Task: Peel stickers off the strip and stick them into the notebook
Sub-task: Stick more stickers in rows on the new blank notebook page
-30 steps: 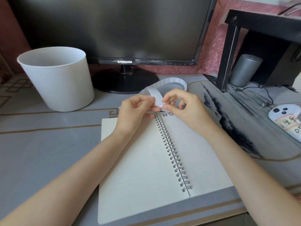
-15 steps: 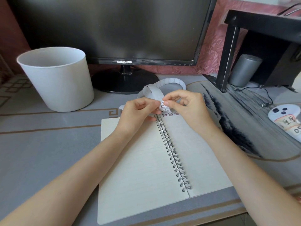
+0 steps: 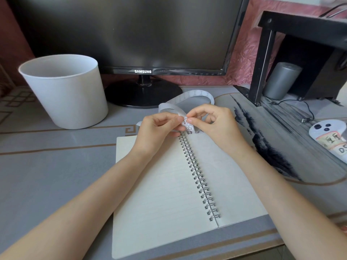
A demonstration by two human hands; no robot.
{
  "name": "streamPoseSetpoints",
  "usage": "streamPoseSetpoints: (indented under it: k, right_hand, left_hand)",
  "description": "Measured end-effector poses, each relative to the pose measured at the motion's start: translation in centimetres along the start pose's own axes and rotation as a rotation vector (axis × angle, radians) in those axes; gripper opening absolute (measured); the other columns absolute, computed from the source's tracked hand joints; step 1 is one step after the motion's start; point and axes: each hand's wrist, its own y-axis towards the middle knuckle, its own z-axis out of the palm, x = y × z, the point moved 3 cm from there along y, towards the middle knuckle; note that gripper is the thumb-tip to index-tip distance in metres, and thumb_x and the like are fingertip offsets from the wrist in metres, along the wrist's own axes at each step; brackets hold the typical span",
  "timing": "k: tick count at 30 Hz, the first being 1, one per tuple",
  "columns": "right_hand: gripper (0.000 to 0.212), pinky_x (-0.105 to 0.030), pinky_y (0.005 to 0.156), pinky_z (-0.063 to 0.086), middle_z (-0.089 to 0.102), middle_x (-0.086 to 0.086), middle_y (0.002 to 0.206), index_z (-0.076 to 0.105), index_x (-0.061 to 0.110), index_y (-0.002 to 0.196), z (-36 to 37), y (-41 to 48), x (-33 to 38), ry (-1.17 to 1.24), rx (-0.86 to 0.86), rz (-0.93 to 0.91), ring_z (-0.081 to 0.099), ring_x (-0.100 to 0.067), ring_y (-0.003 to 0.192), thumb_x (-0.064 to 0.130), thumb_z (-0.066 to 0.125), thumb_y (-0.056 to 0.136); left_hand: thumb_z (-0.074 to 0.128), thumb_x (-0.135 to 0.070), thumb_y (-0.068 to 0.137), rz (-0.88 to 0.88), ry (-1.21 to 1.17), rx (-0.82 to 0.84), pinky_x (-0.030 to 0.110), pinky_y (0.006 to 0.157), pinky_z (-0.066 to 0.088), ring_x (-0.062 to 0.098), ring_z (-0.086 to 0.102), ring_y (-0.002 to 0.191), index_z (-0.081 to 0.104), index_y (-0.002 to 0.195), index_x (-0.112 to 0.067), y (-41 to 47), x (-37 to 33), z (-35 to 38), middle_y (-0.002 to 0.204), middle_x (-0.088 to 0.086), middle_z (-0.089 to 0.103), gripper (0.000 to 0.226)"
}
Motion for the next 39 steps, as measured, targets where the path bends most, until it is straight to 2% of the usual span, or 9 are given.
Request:
streamPoseSetpoints:
  k: [7,15,20,23,27,33,37,39]
  right_hand:
    - [0.007,-0.008,0.052,0.036,0.062,0.006,0.074,0.071,0.011,0.087,0.1,0.1,0.0,-0.006,-0.013,-0.014,0.049,0.004,0.049,0.008,0.072,0.081]
    - [0.003,-0.006,0.053,0.035,0.057,0.011,0.067,0.070,0.007,0.084,0.1,0.0,0.3,-0.047,-0.007,-0.032,0.049,0.005,0.051,0.007,0.071,0.081]
    - [0.004,-0.006,0.051,0.033,0.055,0.014,0.061,0.068,0.008,0.085,0.1,-0.1,0.2,-0.098,0.016,-0.037,0.049,0.004,0.049,0.009,0.071,0.082]
    - [0.003,-0.007,0.054,0.033,0.056,0.015,0.071,0.066,0.012,0.083,0.3,0.0,0.1,-0.132,0.037,-0.079,0.050,0.001,0.053,0.012,0.069,0.082]
    - [0.006,-0.010,0.062,0.034,0.056,0.006,0.090,0.065,0.017,0.080,0.3,0.2,-0.3,-0.117,0.077,-0.134,0.053,-0.012,0.071,0.014,0.070,0.082]
    - [0.006,-0.008,0.072,0.034,0.052,0.006,0.094,0.067,0.015,0.081,0.1,0.3,-0.2,-0.121,0.090,-0.180,0.048,-0.005,0.087,0.011,0.070,0.082]
    - [0.006,-0.006,0.068,0.034,0.056,0.004,0.087,0.066,0.012,0.080,-0.4,0.1,0.8,-0.073,0.085,-0.177,0.048,0.000,0.079,0.008,0.070,0.082]
    - [0.007,-0.007,0.062,0.035,0.059,0.005,0.079,0.065,0.013,0.079,-1.3,0.3,0.8,-0.010,0.057,-0.082,0.051,0.003,0.068,0.008,0.070,0.082]
  left_hand:
    - [0.060,-0.011,0.091,-0.019,0.006,0.003,0.028,0.077,0.056,0.014,0.069,0.079,0.070,0.093,0.001,0.0,0.1,0.0,0.081,0.011,0.072,0.016]
    - [0.063,-0.014,0.089,-0.073,-0.006,-0.019,0.024,0.075,0.057,0.016,0.069,0.077,0.071,0.089,0.000,-0.1,0.0,0.1,0.078,0.011,0.073,0.016]
    - [0.062,-0.011,0.090,-0.090,-0.033,-0.035,0.020,0.072,0.056,0.014,0.070,0.070,0.070,0.086,0.002,0.0,0.0,0.1,0.072,0.008,0.073,0.015]
    - [0.061,-0.010,0.090,-0.097,-0.044,-0.039,0.019,0.070,0.055,0.014,0.070,0.070,0.069,0.087,0.003,0.0,0.0,0.0,0.072,0.008,0.073,0.016]
    - [0.061,-0.009,0.090,-0.108,-0.069,-0.052,0.019,0.069,0.056,0.014,0.070,0.069,0.067,0.088,0.006,-0.1,-0.1,0.0,0.072,0.010,0.073,0.016]
    - [0.060,-0.012,0.092,-0.113,-0.062,-0.060,0.022,0.072,0.057,0.020,0.072,0.078,0.066,0.093,0.010,0.0,0.0,-0.2,0.082,0.018,0.073,0.023]
    - [0.059,-0.012,0.092,-0.117,-0.067,-0.077,0.021,0.071,0.057,0.019,0.072,0.079,0.066,0.092,0.009,-0.1,0.0,-0.3,0.084,0.018,0.073,0.022]
    - [0.058,-0.011,0.093,-0.124,-0.073,-0.081,0.020,0.070,0.056,0.017,0.072,0.077,0.066,0.089,0.007,-0.1,-0.1,-0.2,0.084,0.018,0.072,0.020]
